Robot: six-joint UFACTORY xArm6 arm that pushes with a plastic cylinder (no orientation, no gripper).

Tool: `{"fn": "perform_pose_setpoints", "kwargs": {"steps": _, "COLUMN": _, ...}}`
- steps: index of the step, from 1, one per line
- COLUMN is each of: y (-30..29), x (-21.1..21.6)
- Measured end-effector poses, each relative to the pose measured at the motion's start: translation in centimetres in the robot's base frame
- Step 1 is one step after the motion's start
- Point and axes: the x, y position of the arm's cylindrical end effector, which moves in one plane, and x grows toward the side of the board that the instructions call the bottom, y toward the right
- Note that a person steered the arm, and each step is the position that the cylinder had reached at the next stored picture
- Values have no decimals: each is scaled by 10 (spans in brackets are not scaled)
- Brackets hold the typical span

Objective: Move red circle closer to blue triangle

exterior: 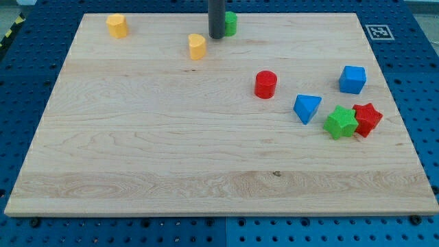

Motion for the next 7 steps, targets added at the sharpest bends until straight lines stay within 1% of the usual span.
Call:
{"fn": "perform_pose_setpoints", "kwargs": {"steps": 1, "y": 0, "x": -4}}
{"fn": "perform_pose_setpoints", "kwargs": {"steps": 2, "y": 1, "x": 2}}
{"fn": "perform_pose_setpoints", "kwargs": {"steps": 3, "y": 24, "x": 24}}
{"fn": "perform_pose_setpoints", "kwargs": {"steps": 4, "y": 64, "x": 36}}
{"fn": "perform_pose_setpoints", "kwargs": {"steps": 5, "y": 80, "x": 60}}
{"fn": "perform_pose_setpoints", "kwargs": {"steps": 7, "y": 80, "x": 77}}
